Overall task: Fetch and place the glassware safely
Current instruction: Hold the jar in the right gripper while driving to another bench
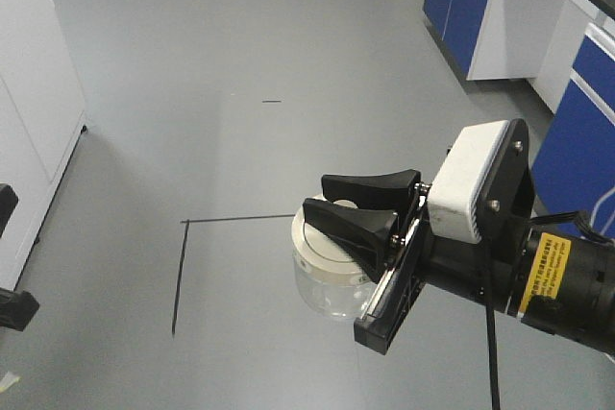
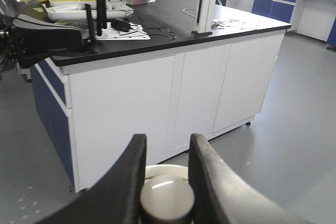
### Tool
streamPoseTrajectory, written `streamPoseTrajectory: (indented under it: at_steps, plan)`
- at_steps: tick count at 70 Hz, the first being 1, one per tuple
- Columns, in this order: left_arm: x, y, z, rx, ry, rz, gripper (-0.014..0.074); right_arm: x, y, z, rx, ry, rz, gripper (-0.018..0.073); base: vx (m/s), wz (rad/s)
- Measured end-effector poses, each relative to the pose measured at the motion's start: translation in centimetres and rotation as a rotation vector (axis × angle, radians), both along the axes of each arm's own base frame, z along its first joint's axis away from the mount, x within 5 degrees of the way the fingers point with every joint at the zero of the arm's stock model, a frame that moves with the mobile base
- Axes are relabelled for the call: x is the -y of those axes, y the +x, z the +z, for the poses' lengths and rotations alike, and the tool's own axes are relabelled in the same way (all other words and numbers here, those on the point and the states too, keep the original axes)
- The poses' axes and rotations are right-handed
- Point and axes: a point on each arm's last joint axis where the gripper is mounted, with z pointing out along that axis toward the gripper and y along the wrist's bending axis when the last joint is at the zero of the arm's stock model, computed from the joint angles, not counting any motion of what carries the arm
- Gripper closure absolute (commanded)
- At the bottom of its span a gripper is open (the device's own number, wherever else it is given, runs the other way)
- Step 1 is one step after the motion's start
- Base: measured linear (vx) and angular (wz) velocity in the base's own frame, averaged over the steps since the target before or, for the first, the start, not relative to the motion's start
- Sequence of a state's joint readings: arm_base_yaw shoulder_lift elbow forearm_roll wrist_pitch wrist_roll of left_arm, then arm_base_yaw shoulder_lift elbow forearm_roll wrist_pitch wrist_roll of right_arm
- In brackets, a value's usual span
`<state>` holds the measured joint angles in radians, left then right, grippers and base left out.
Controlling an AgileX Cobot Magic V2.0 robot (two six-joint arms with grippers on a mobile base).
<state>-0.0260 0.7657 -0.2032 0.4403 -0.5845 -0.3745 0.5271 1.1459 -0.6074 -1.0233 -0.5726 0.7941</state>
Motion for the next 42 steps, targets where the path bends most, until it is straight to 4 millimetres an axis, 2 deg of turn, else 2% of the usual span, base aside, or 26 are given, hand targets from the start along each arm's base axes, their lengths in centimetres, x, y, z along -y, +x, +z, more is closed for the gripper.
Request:
streamPoseTrajectory:
  at_steps: [42]
  plan:
    - [0.0,0.0,0.0,0.0,0.0,0.0,0.0595,0.0,0.0,0.0,0.0,0.0,0.0,0.0559,0.56,0.0]
